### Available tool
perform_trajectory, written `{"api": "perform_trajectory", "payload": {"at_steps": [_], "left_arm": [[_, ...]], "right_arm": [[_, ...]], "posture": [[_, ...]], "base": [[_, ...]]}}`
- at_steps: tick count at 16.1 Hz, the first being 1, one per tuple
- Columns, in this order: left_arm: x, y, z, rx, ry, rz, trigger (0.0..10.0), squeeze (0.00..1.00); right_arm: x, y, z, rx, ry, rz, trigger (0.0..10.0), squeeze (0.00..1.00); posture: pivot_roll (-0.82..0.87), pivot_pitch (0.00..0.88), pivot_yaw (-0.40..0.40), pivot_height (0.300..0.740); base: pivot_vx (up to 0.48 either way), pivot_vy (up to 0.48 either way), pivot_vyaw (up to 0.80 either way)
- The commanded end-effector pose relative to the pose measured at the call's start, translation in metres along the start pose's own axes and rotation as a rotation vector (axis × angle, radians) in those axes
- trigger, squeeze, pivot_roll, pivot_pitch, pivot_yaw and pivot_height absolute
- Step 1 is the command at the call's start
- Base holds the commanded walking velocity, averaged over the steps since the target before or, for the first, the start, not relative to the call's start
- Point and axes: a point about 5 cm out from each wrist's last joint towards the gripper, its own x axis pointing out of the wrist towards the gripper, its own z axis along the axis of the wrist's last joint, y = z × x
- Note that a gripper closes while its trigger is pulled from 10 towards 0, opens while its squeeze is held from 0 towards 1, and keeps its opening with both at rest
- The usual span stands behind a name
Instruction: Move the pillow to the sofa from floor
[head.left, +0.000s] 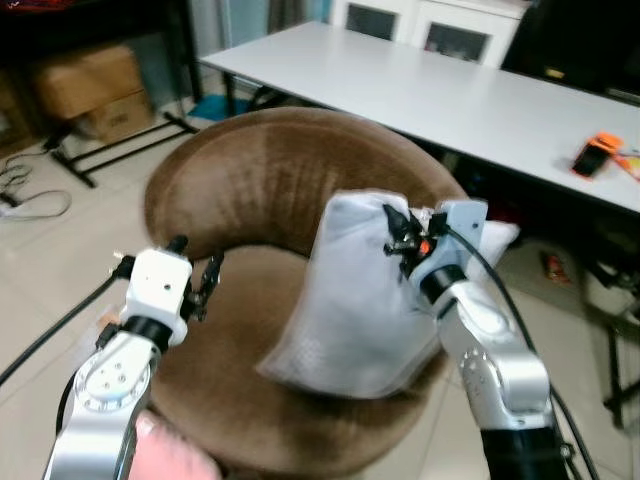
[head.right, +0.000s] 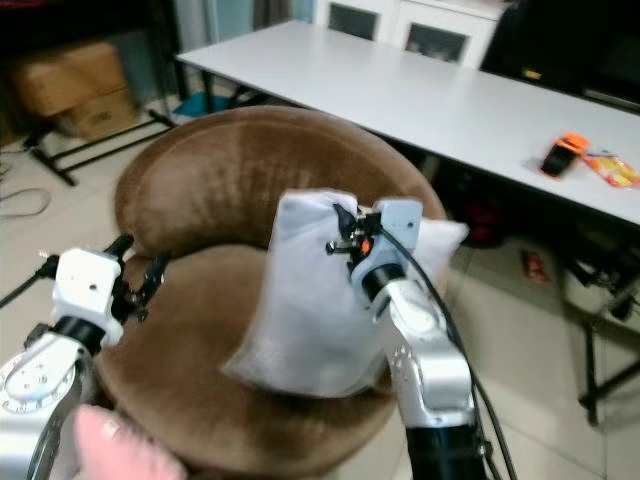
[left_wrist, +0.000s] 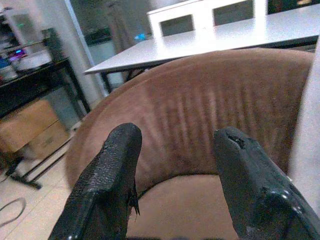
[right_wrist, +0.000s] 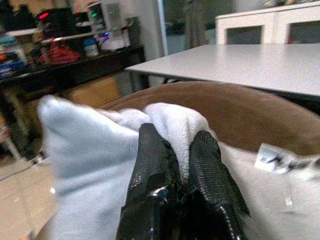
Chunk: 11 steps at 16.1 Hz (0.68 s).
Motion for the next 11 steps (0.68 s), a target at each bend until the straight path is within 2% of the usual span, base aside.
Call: {"api": "perform_trajectory", "payload": {"at_steps": [1,3,7,9,11], "left_arm": [[0.001,-0.008,0.003,-0.001,-0.016,-0.025,10.0,0.00],[-0.003,-0.013,0.001,-0.007,0.002,-0.086,10.0,0.00],[-0.023,-0.016,-0.006,0.016,0.057,-0.229,10.0,0.00],[-0.029,-0.017,-0.009,0.014,0.082,-0.280,10.0,0.00],[-0.034,-0.019,-0.010,0.011,0.100,-0.318,10.0,0.00]], "right_arm": [[0.000,-0.004,0.017,-0.019,-0.075,0.000,10.0,0.00],[0.004,0.004,0.016,-0.032,-0.032,0.050,10.0,0.00],[0.014,0.033,0.028,-0.071,0.034,0.166,10.0,0.00],[0.025,0.042,0.028,-0.120,0.082,0.152,10.0,0.00],[0.040,0.048,0.028,-0.101,0.097,0.082,10.0,0.00]], "posture": [[0.08,0.000,-0.059,0.740],[0.09,0.000,-0.069,0.740],[0.09,0.000,-0.095,0.740],[0.09,0.000,-0.102,0.740],[0.09,0.000,-0.103,0.740]], "base": [[0.247,0.000,0.00],[0.000,0.000,0.00],[0.000,0.000,0.00],[0.000,0.000,0.00],[0.000,0.000,0.00]]}}
